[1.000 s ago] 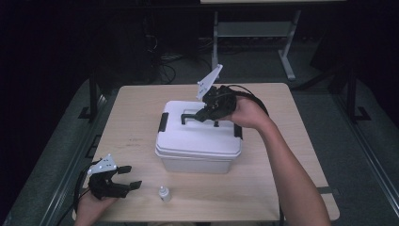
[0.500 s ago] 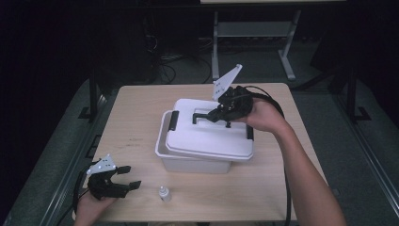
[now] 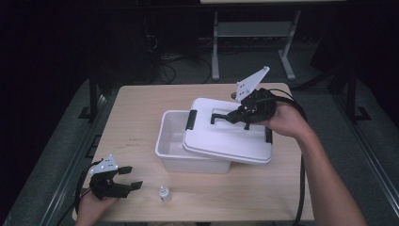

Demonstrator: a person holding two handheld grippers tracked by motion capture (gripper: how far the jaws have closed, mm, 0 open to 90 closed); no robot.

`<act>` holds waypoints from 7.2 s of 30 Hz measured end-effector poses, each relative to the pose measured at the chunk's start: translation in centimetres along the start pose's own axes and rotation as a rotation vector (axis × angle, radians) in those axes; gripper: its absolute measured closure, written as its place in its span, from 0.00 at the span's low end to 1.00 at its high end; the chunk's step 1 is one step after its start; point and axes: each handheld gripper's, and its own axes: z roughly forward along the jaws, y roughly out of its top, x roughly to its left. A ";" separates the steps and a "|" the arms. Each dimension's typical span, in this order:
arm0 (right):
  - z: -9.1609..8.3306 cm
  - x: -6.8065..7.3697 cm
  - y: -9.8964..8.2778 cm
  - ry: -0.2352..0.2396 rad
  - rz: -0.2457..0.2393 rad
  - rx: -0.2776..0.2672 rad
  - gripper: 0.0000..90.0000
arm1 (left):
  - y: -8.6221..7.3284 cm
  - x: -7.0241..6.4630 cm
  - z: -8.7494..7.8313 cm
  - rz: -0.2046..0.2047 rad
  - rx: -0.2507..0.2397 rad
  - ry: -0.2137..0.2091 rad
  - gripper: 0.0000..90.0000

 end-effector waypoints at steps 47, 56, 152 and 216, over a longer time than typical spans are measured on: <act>-7.1 1.9 -10.1 -0.091 0.156 0.029 0.93 | -0.4 0.6 0.1 -0.014 0.023 0.017 0.25; -7.9 2.3 -12.3 -0.098 0.187 0.020 0.93 | -0.3 0.5 0.2 -0.006 0.035 0.028 0.25; 2.6 4.2 -20.9 -0.060 0.339 0.061 0.88 | -0.3 0.4 0.5 0.002 0.056 0.028 0.26; 5.4 10.6 -18.6 -0.103 0.282 -0.052 0.36 | 0.7 -0.9 0.9 0.049 0.082 0.003 0.26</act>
